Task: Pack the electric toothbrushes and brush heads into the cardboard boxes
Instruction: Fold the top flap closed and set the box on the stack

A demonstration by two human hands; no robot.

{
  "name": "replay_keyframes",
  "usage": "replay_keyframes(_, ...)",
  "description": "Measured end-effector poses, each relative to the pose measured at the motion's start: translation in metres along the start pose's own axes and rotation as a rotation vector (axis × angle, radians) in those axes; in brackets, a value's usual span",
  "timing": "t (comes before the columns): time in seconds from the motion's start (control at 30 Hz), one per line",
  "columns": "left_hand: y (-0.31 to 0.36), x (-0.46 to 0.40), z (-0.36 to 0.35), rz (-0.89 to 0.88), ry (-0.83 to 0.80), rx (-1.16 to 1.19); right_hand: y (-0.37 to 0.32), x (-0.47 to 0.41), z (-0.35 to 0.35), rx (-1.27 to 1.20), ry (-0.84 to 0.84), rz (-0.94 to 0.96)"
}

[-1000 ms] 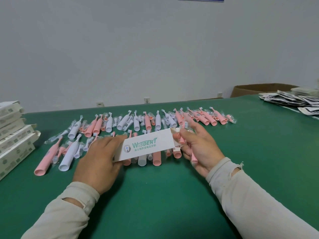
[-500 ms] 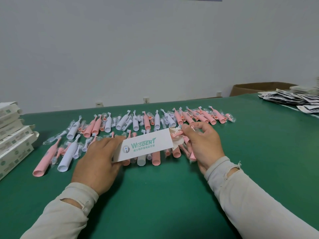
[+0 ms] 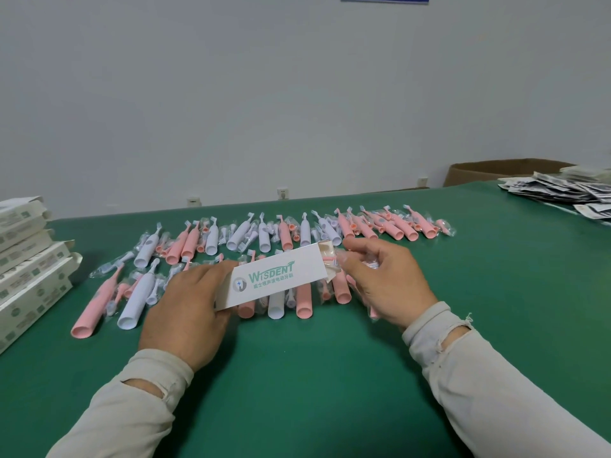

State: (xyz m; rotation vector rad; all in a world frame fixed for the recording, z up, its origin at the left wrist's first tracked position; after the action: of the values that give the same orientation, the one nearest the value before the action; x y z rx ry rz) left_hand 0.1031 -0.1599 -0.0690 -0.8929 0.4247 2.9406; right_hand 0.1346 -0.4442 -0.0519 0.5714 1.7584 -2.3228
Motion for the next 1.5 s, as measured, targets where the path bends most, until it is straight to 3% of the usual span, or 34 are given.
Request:
replay_keyframes(0.47, 0.009, 0.002, -0.001, -0.054, -0.023, -0.003, -0.016, 0.009, -0.001, 0.139, 0.105, 0.170)
replay_keyframes(0.63, 0.009, 0.002, -0.002, -0.057, -0.029, -0.008, -0.007, 0.009, -0.011, 0.045, 0.004, 0.053)
replay_keyframes(0.8, 0.010, 0.003, -0.004, -0.104, -0.042, 0.012, 0.002, 0.012, -0.032, -0.235, -0.274, -0.167)
replay_keyframes(0.87, 0.009, 0.002, -0.005, -0.095, -0.044, 0.014, 0.001, 0.009, -0.023, -0.315, -0.227, -0.200)
replay_keyframes(0.93, 0.008, 0.001, -0.004, -0.077, -0.041, 0.012, 0.009, 0.001, -0.005, -0.423, -0.058, -0.275)
replay_keyframes(1.03, 0.006, 0.001, -0.006, -0.057, -0.056, 0.001, 0.037, 0.002, 0.010, -0.616, 0.163, -0.576)
replay_keyframes(1.13, 0.002, 0.000, -0.006, -0.017, -0.063, -0.003, 0.055, 0.012, 0.007, -0.690, 0.217, -0.806)
replay_keyframes(1.37, 0.002, 0.000, -0.002, 0.000, -0.035, 0.011, 0.039, 0.004, 0.014, -0.797, 0.231, -0.715)
replay_keyframes(1.5, 0.003, 0.000, 0.000, 0.001, 0.004, 0.019, 0.017, -0.003, 0.015, -0.983, 0.114, -0.574)
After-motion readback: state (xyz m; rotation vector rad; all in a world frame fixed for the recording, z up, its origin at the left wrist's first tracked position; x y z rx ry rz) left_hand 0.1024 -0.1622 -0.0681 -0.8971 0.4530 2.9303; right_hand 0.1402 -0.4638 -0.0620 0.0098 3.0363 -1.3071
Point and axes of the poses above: each hand's wrist, its own x-axis away from the middle knuckle, its own z-axis out of the back of the hand, y = z × x, the point moved 7 cm from there along -x, towards the middle knuckle, and after that the axes turned 4 degrees about y, right-handed, at the moved point
